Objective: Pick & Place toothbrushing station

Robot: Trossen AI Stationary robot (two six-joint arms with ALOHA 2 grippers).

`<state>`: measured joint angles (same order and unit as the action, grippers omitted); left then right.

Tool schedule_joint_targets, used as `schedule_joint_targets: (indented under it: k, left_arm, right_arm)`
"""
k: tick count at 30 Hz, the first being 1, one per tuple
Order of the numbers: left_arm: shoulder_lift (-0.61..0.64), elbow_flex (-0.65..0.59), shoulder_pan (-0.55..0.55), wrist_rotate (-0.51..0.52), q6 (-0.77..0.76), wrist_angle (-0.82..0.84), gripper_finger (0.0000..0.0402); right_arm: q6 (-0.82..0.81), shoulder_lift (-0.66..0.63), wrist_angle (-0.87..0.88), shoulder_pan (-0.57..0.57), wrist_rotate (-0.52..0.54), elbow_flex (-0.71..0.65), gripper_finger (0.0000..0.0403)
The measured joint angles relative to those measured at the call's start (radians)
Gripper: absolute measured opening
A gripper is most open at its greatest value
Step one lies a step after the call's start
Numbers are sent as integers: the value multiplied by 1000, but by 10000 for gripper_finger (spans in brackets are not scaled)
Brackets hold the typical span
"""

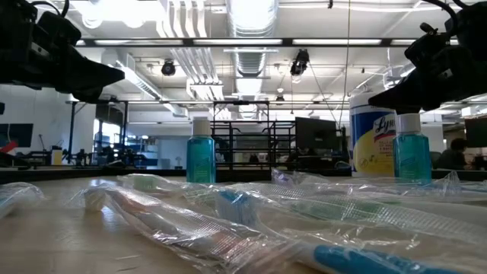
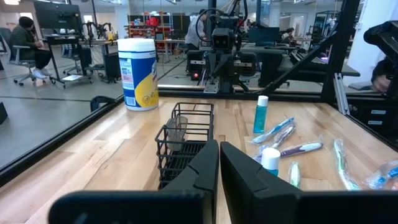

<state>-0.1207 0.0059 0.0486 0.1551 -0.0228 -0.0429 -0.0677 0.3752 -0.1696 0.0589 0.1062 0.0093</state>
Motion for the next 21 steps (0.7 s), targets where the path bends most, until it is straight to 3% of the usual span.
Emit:
schedule_joint_targets:
  k: [21]
  left_arm:
    - [0,0,-1,-4,0,6,21]
  right_arm:
    - [22,0,0,0,1,0,13]
